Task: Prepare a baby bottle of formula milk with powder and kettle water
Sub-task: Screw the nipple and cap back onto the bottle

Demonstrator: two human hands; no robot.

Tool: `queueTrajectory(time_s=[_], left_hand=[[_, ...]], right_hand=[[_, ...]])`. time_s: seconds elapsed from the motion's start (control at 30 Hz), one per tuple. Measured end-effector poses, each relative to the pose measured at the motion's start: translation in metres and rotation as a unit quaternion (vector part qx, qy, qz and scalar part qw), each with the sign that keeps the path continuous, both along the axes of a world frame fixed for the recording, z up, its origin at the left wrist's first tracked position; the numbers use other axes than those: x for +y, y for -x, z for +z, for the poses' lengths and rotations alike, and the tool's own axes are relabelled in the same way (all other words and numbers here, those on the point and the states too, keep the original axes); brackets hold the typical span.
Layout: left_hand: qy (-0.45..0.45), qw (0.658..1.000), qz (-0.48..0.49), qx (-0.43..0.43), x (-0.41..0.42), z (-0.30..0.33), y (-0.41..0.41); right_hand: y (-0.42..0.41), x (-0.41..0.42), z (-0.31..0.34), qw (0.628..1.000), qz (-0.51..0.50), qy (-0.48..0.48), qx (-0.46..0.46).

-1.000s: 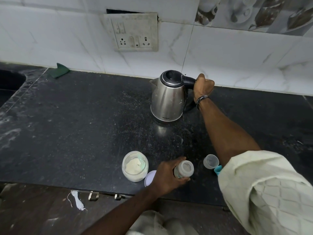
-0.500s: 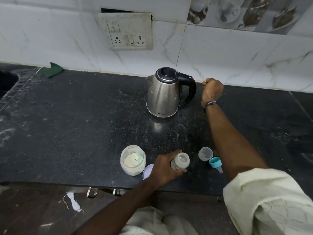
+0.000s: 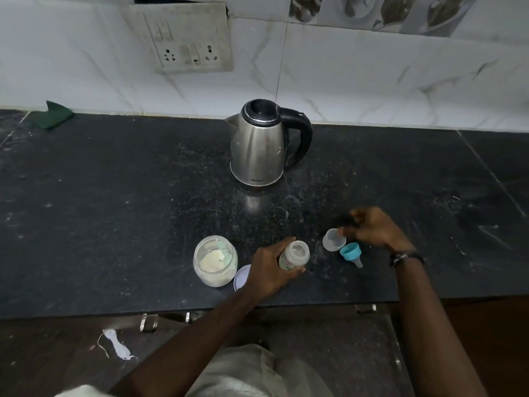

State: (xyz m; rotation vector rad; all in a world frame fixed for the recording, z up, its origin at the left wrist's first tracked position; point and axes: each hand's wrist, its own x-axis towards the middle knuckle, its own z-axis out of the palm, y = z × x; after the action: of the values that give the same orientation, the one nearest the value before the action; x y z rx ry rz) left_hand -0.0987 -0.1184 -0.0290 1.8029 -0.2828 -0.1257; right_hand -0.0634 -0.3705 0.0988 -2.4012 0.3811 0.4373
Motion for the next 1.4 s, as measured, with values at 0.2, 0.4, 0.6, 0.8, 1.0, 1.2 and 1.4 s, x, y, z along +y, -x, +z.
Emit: queueTrajectory(time_s=[0.2,0.4,0.6,0.8,1.0,1.2,1.4], left_hand=[[-0.001,1.000,0.001,-0.006,0.000,-0.003,-0.001],[-0.003,1.000,-0.006,-0.002,0.001,-0.003,-0.001],[-0.008,1.000,-0.018,-0.006,0.002,-0.003,-0.003],[-0.001,0.999,-0.021,-0.029,0.002,0.002,-0.002],[-0.002,0.999,-0.032,-0.037,0.003,0.004,-0.002],[-0.002,0.998,-0.043,-0.038,0.004,0.009,-0.002],[0.007,0.999,-0.035,-0.003,0.002,0.006,-0.004]], right_hand=[[0.027,0.001,-0.040,0.992,0.007,0.127,0.026],[0.033,0.011,-0.047,0.980,-0.033,0.196,0.024],[0.037,0.010,-0.046,0.982,-0.055,0.181,0.020],[0.043,0.012,-0.023,0.987,-0.051,0.147,-0.029],[0.048,0.037,0.022,0.988,-0.035,0.075,-0.132],[0.053,0.086,0.049,0.971,0.143,0.122,-0.145],[0.045,0.119,0.034,0.933,0.251,0.248,-0.068]])
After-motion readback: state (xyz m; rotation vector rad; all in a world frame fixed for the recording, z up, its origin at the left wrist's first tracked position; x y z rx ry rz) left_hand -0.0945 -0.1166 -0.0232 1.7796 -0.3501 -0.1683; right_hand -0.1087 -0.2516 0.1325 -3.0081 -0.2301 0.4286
